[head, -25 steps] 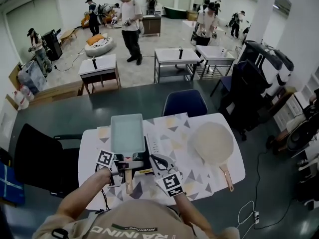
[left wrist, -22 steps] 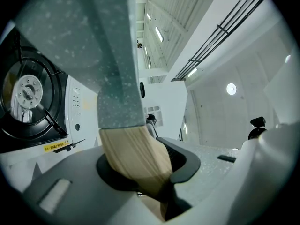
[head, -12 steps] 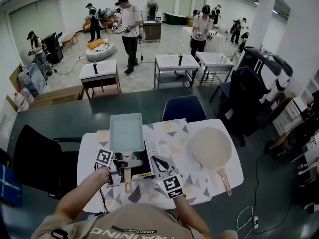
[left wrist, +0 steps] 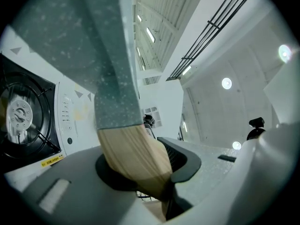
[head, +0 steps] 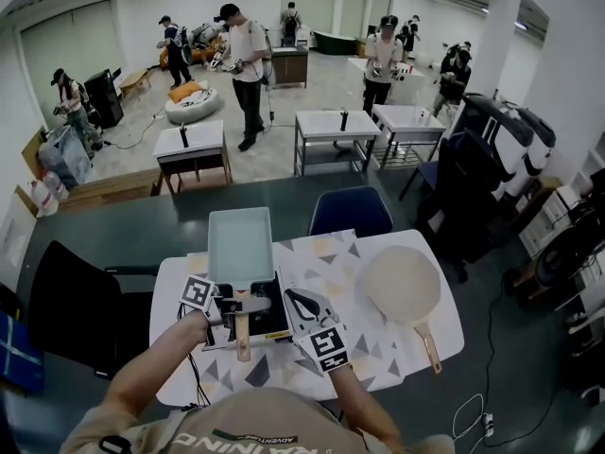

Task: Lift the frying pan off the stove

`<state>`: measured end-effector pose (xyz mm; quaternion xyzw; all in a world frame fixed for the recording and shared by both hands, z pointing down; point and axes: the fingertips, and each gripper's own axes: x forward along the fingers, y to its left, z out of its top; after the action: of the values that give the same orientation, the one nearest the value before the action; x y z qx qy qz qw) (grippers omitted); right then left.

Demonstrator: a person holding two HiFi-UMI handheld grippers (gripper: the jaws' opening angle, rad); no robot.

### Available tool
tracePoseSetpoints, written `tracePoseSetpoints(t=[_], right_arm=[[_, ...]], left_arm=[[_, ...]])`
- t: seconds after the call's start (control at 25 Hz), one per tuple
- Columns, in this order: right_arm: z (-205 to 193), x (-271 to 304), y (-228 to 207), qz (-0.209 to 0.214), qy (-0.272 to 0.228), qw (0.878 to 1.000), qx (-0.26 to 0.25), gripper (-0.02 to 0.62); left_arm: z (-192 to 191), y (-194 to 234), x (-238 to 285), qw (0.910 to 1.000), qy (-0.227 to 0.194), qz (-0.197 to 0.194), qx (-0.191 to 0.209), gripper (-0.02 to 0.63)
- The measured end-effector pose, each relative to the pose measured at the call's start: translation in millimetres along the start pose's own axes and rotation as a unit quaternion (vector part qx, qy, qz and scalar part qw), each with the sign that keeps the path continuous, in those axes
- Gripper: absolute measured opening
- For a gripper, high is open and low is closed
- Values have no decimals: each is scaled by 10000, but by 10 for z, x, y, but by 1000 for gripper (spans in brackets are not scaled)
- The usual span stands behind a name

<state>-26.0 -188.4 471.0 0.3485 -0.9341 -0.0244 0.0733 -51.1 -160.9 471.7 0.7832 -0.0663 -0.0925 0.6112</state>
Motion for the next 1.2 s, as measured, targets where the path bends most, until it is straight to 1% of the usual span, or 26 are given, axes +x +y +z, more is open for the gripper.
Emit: tracePoseSetpoints(t=[0.32, 0.72, 1.0, 1.2], right_arm=[[197, 16, 40, 35, -185, 9998, -91, 3], [287, 36, 43, -2, -249, 9996, -133, 3], [255, 62, 62, -9, -193, 9998, -90, 3], [214, 80, 80, 21, -141, 9998, -103, 3]], left_arm=[[129, -154, 37, 9997, -154, -163, 122, 123], [188, -234, -14, 9992, -114, -201, 315, 126], [173, -176, -77, 9995, -79, -99, 280, 127], [155, -125, -99, 9996, -87, -96, 234, 127]])
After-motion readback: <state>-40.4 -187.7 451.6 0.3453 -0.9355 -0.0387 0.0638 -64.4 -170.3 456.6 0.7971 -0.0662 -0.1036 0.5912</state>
